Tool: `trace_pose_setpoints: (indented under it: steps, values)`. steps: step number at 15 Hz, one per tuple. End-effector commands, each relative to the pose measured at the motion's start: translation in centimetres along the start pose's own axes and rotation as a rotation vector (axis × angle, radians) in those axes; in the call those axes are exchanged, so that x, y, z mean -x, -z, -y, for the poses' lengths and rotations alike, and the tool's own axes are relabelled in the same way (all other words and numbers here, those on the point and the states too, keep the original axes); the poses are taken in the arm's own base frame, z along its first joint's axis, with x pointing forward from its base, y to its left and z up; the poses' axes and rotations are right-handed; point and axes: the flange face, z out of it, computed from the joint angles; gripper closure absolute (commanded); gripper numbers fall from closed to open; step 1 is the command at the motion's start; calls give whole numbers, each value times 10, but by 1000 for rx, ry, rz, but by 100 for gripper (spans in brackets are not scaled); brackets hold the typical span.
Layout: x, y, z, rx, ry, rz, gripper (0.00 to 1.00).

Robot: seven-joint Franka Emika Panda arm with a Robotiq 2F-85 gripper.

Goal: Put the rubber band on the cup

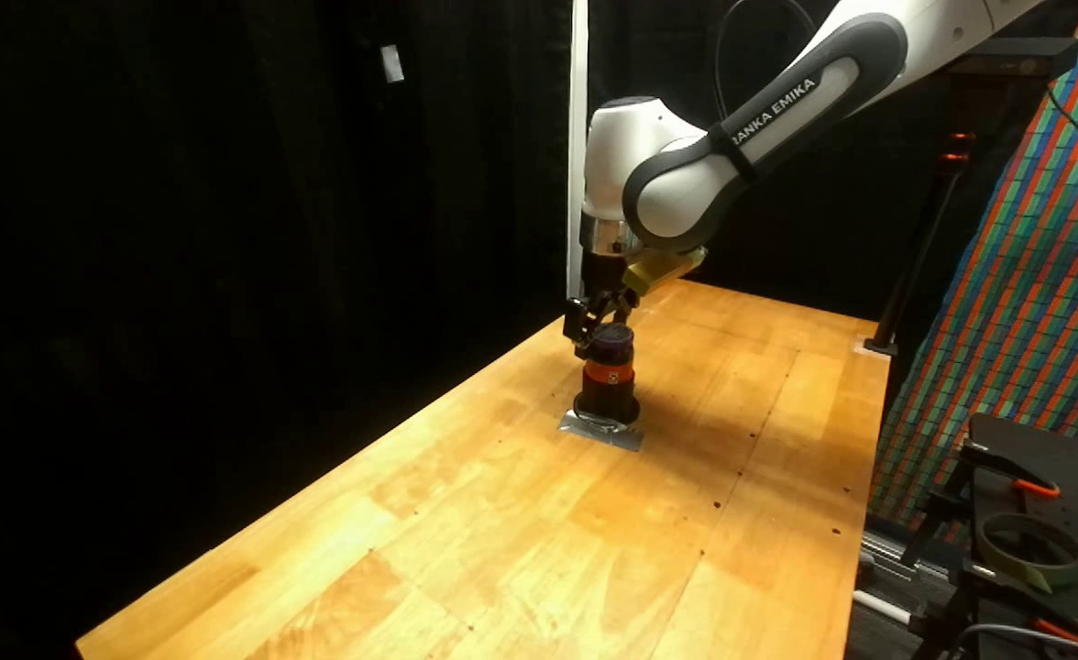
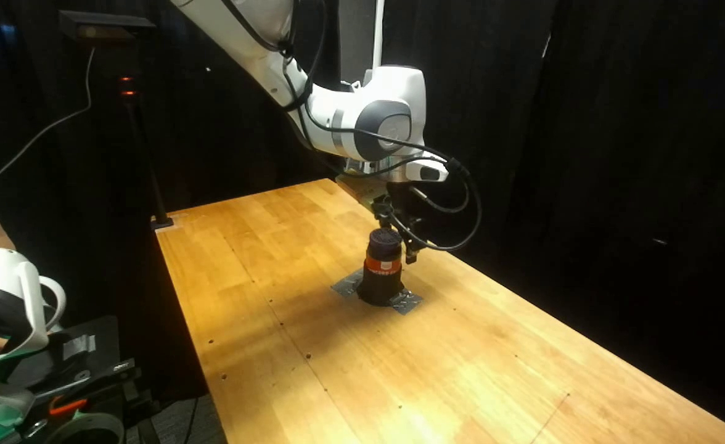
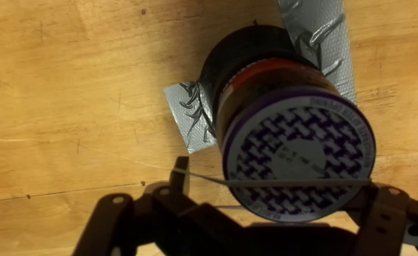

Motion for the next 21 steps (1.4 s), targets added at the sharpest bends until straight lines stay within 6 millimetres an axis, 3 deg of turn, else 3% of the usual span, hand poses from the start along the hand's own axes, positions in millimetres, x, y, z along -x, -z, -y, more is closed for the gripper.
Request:
trace_pose_setpoints:
  steps: [1, 12, 20, 21]
  values:
    - [1, -4, 2, -17, 6, 44, 0]
    - [43, 21, -14, -65, -6, 98, 0]
    - [82, 20, -20, -66, -16, 95, 0]
    - [86, 18, -19, -55, -15, 78, 25]
